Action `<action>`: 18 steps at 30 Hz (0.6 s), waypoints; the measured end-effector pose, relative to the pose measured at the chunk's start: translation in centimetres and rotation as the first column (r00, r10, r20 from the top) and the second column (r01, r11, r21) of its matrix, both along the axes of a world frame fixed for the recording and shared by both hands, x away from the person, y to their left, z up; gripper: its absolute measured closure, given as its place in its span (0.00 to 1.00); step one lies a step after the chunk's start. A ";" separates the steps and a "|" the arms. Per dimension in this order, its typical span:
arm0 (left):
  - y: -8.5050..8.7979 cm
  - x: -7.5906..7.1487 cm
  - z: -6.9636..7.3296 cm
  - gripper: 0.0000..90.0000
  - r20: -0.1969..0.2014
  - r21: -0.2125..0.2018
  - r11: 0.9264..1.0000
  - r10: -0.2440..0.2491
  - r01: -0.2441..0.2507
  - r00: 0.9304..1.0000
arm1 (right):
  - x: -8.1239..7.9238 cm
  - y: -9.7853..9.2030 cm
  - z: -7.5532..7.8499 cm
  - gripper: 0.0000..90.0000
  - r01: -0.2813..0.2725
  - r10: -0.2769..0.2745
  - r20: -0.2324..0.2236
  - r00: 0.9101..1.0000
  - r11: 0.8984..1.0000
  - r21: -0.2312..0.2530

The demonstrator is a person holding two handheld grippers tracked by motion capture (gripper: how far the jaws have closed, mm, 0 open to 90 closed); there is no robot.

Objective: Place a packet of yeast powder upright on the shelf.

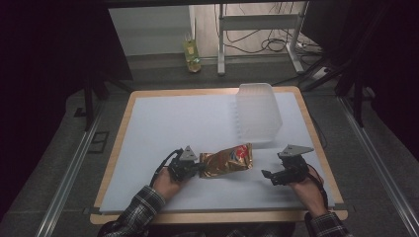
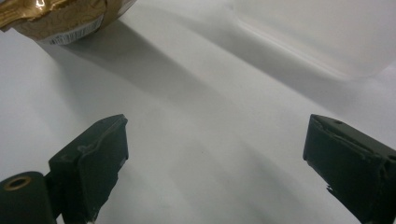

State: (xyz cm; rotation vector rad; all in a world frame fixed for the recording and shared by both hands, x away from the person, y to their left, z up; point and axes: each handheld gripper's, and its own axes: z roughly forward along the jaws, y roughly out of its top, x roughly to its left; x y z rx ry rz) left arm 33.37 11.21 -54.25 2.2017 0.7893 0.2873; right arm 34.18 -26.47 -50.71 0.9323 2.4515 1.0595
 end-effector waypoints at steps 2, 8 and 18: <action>0.0 0.0 0.0 1.00 0.000 -0.002 1.000 0.000 0.000 1.000 | 0.0 0.0 0.1 0.07 -0.008 0.008 -0.007 1.000 1.000 0.004; 0.1 0.1 0.0 1.00 -0.006 -0.010 1.000 -0.001 0.000 1.000 | -0.2 0.4 0.5 0.07 -0.028 0.028 -0.033 0.999 0.999 0.017; 0.1 0.1 -0.1 1.00 -0.010 -0.016 1.000 0.002 -0.002 1.000 | -0.1 1.7 0.9 0.05 -0.085 0.089 -0.082 0.993 0.995 0.060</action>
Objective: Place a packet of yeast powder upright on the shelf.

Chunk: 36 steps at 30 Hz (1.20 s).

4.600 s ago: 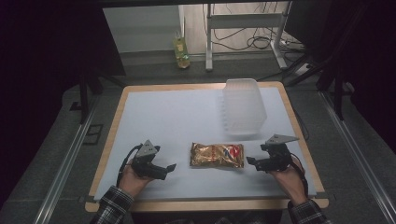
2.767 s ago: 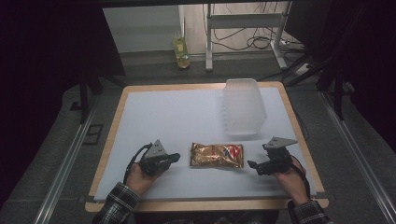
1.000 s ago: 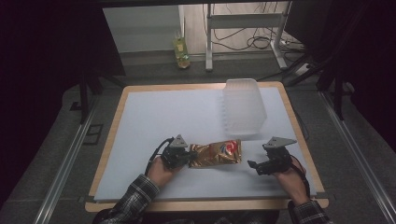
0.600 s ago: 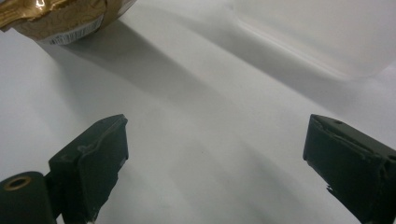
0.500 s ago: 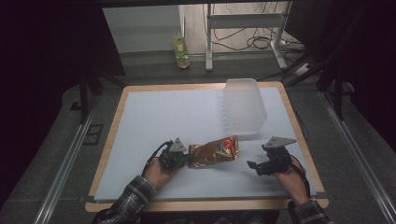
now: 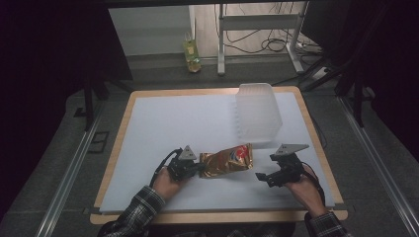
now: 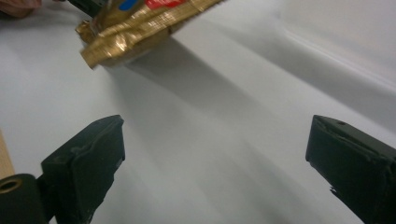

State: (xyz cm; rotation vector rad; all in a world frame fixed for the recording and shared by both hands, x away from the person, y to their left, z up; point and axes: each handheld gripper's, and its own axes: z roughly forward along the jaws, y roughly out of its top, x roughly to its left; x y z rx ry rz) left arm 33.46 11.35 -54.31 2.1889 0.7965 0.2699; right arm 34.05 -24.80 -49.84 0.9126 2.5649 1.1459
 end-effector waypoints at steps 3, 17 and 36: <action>0.1 0.1 0.0 1.00 0.002 0.009 1.000 -0.009 0.009 1.000 | 0.1 0.6 0.2 0.04 -0.007 0.008 -0.020 1.000 1.000 0.030; 0.1 0.1 0.0 1.00 -0.004 0.000 1.000 -0.007 0.007 1.000 | 1.4 3.3 0.7 0.06 -0.044 0.052 -0.137 0.989 0.997 0.061; 0.1 0.1 0.0 1.00 -0.004 0.001 1.000 -0.009 0.009 1.000 | 4.6 8.0 0.7 0.27 -0.011 0.046 -0.341 0.939 0.994 0.105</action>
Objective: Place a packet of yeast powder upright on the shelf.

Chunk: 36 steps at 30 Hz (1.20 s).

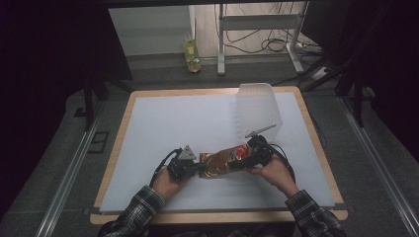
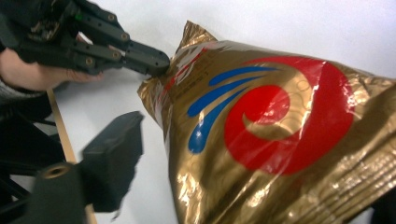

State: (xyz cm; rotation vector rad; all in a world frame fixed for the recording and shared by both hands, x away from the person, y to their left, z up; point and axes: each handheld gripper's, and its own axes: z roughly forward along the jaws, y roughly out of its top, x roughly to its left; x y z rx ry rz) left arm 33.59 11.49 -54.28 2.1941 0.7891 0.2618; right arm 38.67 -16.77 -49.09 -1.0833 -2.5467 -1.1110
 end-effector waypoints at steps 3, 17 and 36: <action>0.0 0.0 0.0 1.00 0.000 0.000 1.000 0.000 0.000 1.000 | 0.4 0.4 -0.1 0.38 0.014 -0.013 -0.027 1.000 1.000 0.017; 0.0 -0.4 0.0 0.96 0.040 0.013 1.000 0.004 -0.004 0.999 | 0.7 1.2 0.2 0.72 -0.009 0.009 -0.034 0.999 1.000 0.006; 0.7 -1.4 1.2 0.54 0.095 -0.015 1.000 0.019 -0.018 0.995 | 0.4 1.1 2.6 0.76 -0.076 0.076 0.075 0.994 0.997 0.005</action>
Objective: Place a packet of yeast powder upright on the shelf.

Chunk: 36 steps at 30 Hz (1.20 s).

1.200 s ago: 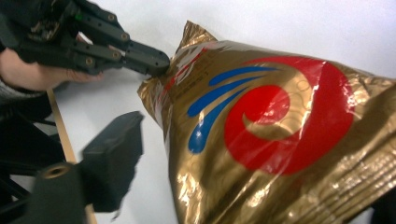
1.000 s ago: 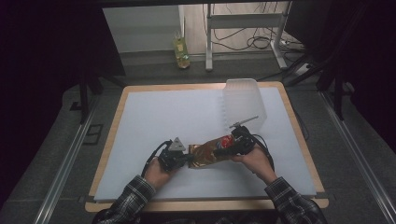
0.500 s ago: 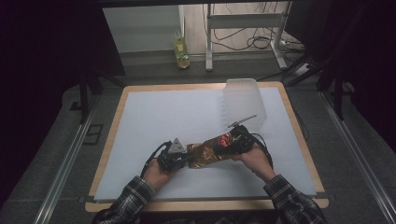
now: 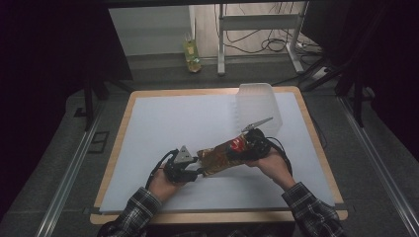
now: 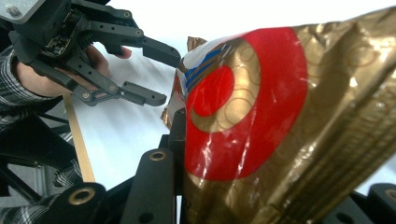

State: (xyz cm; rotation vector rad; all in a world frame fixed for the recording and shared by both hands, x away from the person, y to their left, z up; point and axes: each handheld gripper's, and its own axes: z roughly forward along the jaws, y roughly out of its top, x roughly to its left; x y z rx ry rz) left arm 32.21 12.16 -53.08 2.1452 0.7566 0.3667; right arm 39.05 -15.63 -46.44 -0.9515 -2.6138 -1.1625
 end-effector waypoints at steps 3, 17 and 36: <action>0.1 0.0 0.1 0.45 0.003 -0.007 1.000 -0.002 0.002 1.000 | 0.0 -0.1 0.5 0.76 -0.010 0.010 0.026 1.000 1.000 -0.014; 0.6 -0.4 0.5 0.20 0.076 -0.028 0.999 0.023 -0.021 0.997 | 0.1 -0.3 2.6 0.76 -0.063 0.072 0.134 0.988 0.996 -0.067; 1.1 -0.4 0.5 0.00 0.165 -0.011 0.998 0.062 -0.061 0.984 | 0.7 -0.7 6.0 0.76 -0.163 0.199 0.266 0.943 0.975 -0.154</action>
